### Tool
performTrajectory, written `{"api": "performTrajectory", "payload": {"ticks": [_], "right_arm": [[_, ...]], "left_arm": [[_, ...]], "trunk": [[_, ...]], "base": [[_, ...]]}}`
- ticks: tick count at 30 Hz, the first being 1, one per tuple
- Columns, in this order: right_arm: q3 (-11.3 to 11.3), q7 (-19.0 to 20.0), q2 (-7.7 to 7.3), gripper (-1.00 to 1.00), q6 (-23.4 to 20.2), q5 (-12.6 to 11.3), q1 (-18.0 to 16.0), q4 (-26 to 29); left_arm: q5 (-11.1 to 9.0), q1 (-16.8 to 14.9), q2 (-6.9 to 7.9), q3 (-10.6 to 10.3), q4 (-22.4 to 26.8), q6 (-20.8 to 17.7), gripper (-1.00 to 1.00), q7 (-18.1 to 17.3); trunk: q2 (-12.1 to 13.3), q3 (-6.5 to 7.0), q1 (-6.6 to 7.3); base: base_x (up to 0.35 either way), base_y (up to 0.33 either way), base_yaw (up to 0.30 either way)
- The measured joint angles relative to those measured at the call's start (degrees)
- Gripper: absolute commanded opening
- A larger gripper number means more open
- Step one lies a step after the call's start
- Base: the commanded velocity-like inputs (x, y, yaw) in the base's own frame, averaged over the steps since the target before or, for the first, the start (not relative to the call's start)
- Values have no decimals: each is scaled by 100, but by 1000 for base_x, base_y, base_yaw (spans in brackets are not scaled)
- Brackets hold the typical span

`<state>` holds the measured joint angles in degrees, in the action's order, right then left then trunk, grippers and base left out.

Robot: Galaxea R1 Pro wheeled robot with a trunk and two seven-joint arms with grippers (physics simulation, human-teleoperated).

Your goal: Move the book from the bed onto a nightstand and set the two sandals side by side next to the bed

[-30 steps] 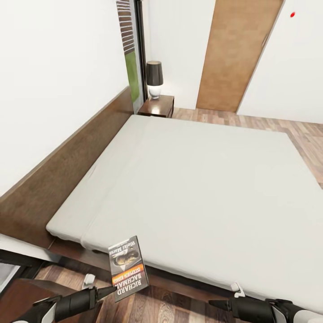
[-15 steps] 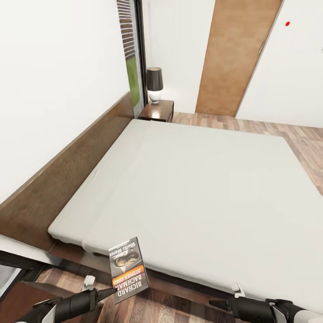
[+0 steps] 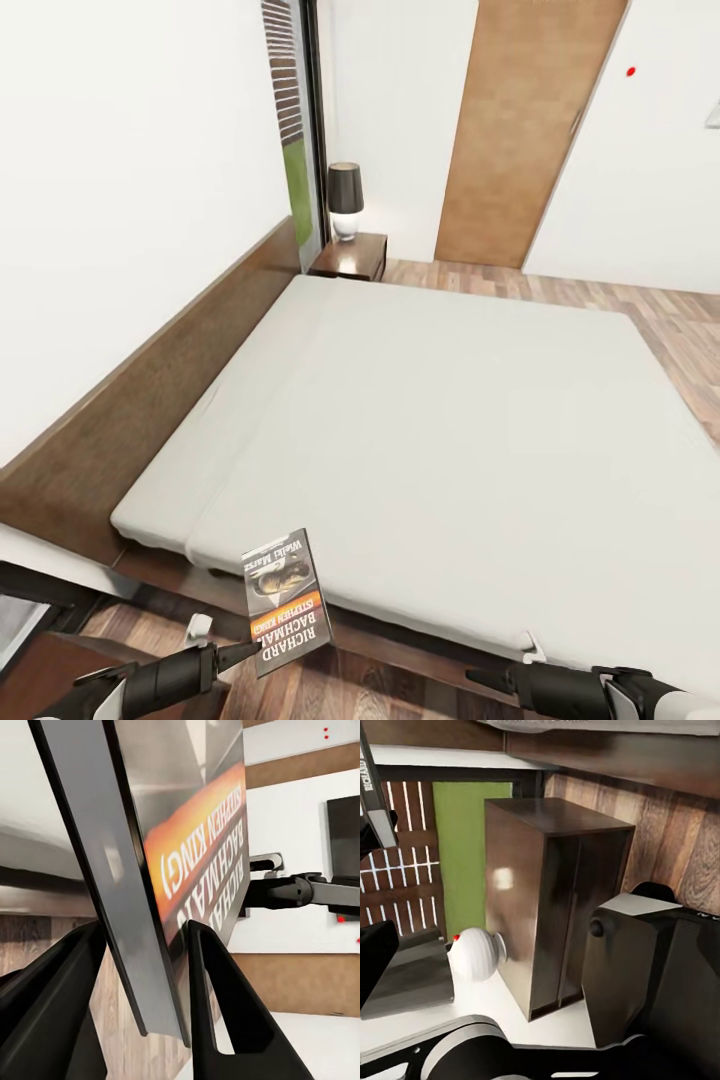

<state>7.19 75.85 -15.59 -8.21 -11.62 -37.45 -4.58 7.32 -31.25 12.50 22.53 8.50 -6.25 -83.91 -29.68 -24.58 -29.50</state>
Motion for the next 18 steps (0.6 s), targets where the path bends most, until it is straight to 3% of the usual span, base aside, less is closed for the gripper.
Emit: {"api": "performTrajectory", "payload": {"ticks": [18], "right_arm": [[0, 0, -1, 100, 0, 1, 0, 4]], "left_arm": [[2, 0, 8, -1, 0, -1, -100, -8]], "trunk": [[686, 427, 374]], "base": [[0, 0, 0]]}}
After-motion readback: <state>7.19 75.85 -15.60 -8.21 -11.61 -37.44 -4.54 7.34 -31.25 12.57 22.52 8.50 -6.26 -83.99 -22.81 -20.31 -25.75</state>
